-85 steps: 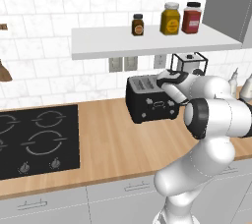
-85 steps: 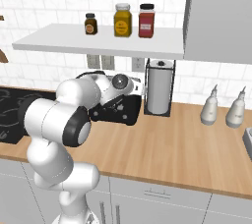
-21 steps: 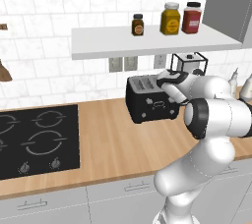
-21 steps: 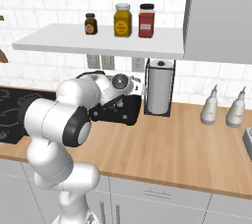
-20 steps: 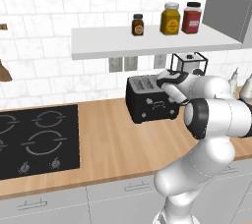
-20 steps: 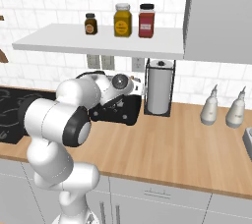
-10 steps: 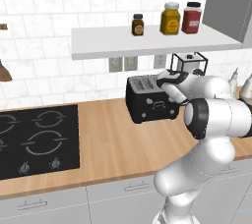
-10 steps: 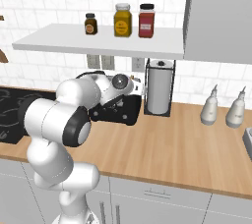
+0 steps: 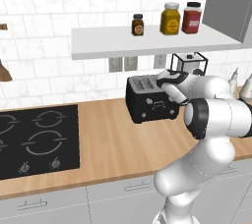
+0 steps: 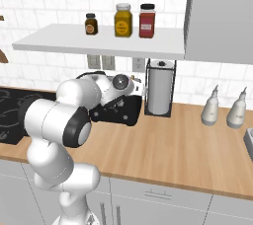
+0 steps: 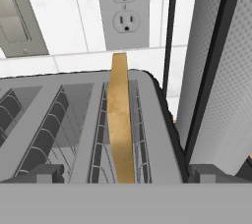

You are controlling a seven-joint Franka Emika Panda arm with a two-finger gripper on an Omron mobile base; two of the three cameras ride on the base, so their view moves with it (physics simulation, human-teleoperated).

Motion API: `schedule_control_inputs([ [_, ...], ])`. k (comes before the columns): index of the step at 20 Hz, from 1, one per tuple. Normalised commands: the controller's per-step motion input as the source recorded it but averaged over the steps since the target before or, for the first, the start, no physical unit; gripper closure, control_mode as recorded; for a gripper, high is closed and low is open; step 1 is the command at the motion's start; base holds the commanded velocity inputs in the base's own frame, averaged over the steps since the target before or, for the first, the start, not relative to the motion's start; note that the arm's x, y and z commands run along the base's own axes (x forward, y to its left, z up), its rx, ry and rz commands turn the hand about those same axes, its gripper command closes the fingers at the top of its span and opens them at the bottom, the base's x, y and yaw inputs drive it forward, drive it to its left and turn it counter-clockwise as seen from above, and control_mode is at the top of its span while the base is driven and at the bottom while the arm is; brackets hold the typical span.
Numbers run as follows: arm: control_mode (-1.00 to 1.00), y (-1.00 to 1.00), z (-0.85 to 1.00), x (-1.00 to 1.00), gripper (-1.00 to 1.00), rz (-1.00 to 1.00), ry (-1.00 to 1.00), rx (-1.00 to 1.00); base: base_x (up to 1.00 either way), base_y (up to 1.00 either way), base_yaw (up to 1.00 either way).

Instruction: Start the toaster. Once the lever pops up, take the bread to the plate on the dining counter.

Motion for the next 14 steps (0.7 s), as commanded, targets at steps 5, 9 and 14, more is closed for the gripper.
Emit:
schedule_control_inputs([
  [5, -1.0, 0.0, 0.0, 0.0, -1.0, 0.0, 0.0, 0.0, 0.0, 0.0, 0.0],
  [9, -1.0, 0.0, 0.0, 0.0, -1.0, 0.0, 0.0, 0.0, 0.0, 0.0, 0.0],
  [14, -1.0, 0.0, 0.0, 0.0, -1.0, 0.0, 0.0, 0.0, 0.0, 0.0, 0.0],
])
